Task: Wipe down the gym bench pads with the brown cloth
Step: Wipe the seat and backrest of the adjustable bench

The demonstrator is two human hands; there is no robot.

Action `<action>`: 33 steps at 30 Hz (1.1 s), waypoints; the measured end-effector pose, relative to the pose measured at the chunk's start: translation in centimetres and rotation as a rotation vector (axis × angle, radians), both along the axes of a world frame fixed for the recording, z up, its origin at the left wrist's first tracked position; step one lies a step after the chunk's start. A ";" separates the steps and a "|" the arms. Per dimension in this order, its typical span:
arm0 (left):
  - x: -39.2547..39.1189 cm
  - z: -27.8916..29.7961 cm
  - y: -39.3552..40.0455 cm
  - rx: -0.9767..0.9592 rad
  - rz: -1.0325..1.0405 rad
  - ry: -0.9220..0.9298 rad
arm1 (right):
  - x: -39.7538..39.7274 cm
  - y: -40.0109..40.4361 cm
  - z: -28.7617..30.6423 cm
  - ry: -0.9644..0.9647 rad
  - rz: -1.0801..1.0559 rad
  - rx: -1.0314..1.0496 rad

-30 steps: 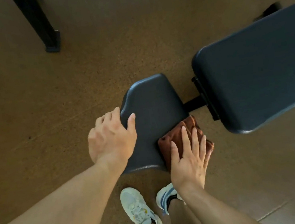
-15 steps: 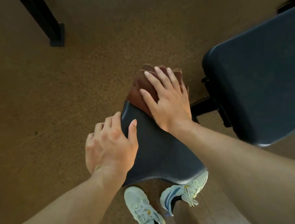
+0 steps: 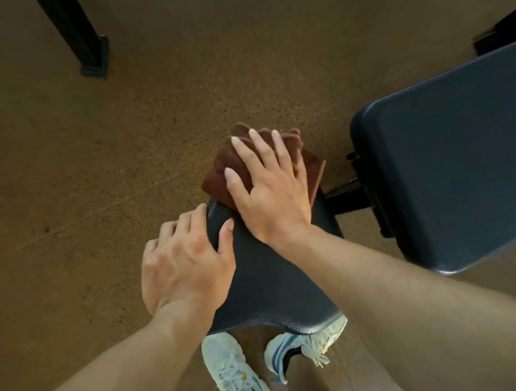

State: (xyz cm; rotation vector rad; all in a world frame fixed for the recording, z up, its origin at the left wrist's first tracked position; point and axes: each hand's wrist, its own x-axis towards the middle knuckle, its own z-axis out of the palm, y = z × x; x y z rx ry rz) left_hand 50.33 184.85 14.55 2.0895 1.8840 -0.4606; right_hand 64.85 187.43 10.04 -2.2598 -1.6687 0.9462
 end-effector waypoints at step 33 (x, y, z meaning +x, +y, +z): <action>-12.9 -1.5 -8.1 0.042 1.037 -0.608 | -12.1 -10.5 3.9 -0.111 0.383 0.440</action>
